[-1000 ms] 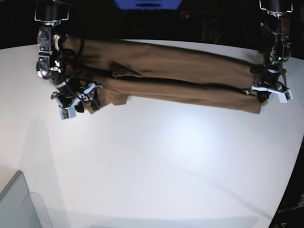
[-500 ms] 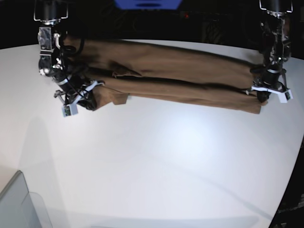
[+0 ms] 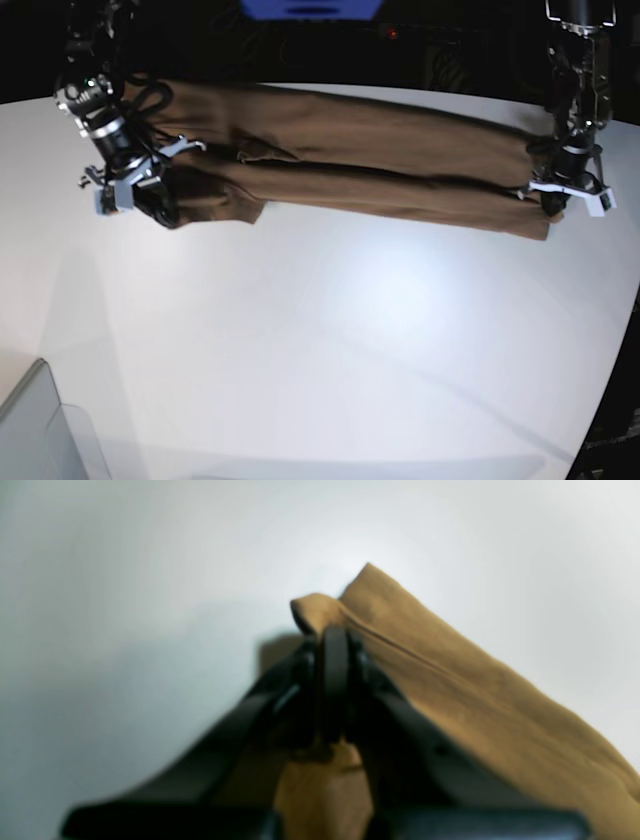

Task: Layout the t-shirt on the table in an organized manner, then fold the t-shirt properly
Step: 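Fold the layers again with both grippers into a long strip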

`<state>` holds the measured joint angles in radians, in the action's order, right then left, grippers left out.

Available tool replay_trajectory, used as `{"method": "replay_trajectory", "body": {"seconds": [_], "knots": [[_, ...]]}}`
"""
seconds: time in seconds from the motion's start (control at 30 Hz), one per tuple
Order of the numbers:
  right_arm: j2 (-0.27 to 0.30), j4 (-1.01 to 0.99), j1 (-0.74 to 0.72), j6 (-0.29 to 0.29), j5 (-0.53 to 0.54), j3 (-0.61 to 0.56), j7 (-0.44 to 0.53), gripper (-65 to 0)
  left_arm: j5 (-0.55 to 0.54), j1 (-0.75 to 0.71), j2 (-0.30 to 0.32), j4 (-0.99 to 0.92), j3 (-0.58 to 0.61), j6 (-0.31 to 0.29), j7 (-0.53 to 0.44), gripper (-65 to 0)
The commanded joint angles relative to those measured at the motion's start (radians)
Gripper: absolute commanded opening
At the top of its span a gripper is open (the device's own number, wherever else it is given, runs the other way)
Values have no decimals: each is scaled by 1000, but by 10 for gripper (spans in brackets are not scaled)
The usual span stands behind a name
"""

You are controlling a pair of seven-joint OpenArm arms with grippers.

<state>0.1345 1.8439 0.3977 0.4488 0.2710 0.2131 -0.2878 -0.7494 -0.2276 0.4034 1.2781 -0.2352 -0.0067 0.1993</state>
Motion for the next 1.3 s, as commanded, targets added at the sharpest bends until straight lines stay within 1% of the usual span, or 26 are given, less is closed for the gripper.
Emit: {"method": "replay_trajectory", "body": {"seconds": [0.0, 0.17, 0.4, 0.47, 0.57, 0.7, 0.77, 0.83, 0.93, 1.0, 1.03, 1.1, 1.27], "knots": [[0, 40, 25, 3, 7, 19, 17, -650, 1, -2, 13, 5, -3, 7, 18, -647], [-29, 96, 160, 3, 9, 64, 25, -650, 4, 0, 13, 5, -3, 7, 18, -647], [-72, 87, 263, 3, 7, 59, 25, -650, 3, 0, 13, 5, -3, 7, 18, -648], [-94, 63, 274, 3, 7, 58, 25, -650, 1, 1, 13, 5, -5, 7, 18, -648], [-105, -26, 248, 5, 7, 55, 28, -650, 3, 3, 13, 5, -3, 7, 18, -648], [-78, -186, 169, 5, 7, 24, 32, -650, 3, 1, 13, 7, -6, 7, 18, -646], [-69, -247, 140, 5, 7, 6, 68, -650, 3, 1, 15, 11, -6, 7, 18, -645], [-60, -289, 117, 5, 6, 1, 97, -650, 4, 0, 18, 10, -6, 7, 19, -645], [-40, -329, 77, 5, 6, 1, 98, -650, 1, 0, 22, 10, -6, 7, 19, -644], [-39, -341, 59, 3, 6, 7, 98, -650, 1, 0, 22, 7, -11, 7, 19, -643], [-28, -341, 54, 3, 4, 9, 97, -650, 1, -2, 22, 7, -11, 7, 19, -635], [-12, -341, 48, 3, 4, 6, 97, -650, -2, -11, 24, 10, -11, 7, 19, -588], [-8, -341, 43, 3, 4, 9, 97, -650, -2, -23, 24, 19, -13, 7, 19, -404]]}}
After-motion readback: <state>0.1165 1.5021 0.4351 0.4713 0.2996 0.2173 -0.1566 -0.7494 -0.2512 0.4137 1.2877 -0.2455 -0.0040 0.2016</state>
